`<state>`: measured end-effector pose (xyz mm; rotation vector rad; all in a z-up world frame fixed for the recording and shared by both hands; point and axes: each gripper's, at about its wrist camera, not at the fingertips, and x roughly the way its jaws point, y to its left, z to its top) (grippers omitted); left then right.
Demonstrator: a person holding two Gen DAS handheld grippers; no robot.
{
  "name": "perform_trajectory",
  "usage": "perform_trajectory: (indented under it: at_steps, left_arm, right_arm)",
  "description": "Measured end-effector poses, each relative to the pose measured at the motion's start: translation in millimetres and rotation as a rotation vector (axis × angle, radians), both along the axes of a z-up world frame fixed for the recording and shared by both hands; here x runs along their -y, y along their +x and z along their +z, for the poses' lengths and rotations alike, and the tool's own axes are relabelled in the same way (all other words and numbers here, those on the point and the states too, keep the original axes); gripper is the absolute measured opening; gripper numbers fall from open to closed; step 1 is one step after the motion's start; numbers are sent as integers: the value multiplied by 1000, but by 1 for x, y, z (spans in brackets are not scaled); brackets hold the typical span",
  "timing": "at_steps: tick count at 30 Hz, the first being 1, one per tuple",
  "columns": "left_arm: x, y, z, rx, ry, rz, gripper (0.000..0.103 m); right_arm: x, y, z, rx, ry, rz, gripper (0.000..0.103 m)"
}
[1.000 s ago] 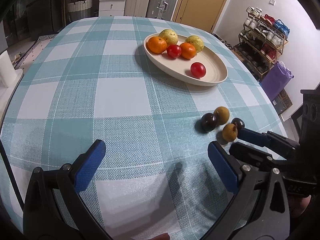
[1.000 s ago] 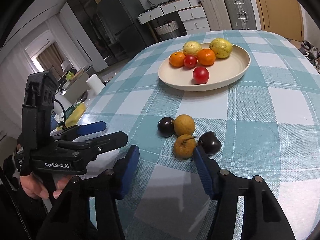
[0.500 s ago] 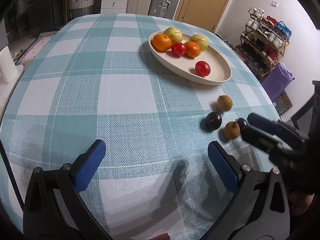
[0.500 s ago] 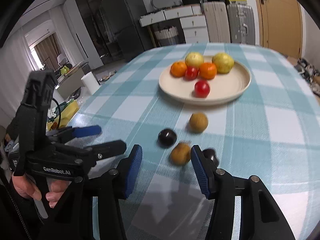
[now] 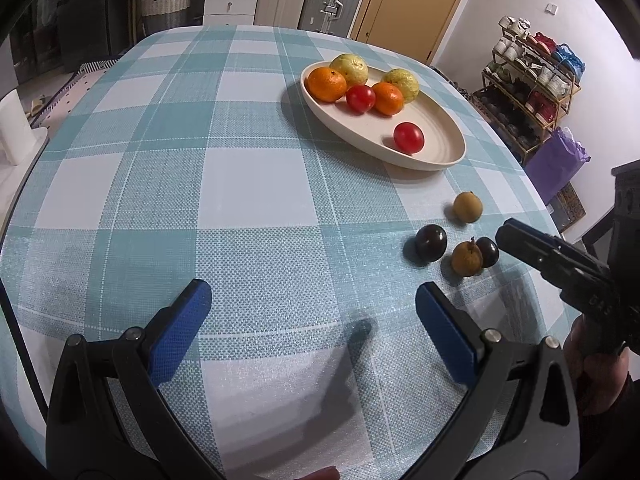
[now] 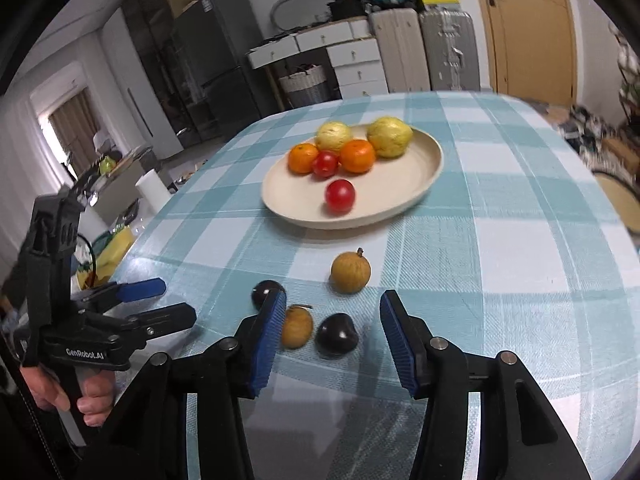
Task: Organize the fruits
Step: 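Lower the right gripper and close it on a dark plum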
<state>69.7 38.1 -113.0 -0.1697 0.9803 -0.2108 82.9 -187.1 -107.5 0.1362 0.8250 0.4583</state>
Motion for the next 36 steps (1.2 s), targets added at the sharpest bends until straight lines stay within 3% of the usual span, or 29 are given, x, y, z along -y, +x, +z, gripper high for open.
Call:
perform_trajectory:
  at_steps: [11,22,36]
  left_arm:
    - [3,2,0,-9,7,0,101]
    - [6,2,2,-10,18,3,101]
    - [35,12,34,51,-18,-77,101]
  right_arm:
    - [8,7,-21,-94,56,-17,36]
    - [-3,1,-23,-87,59,41,23]
    - [21,-4,-11,-45,145,12,22]
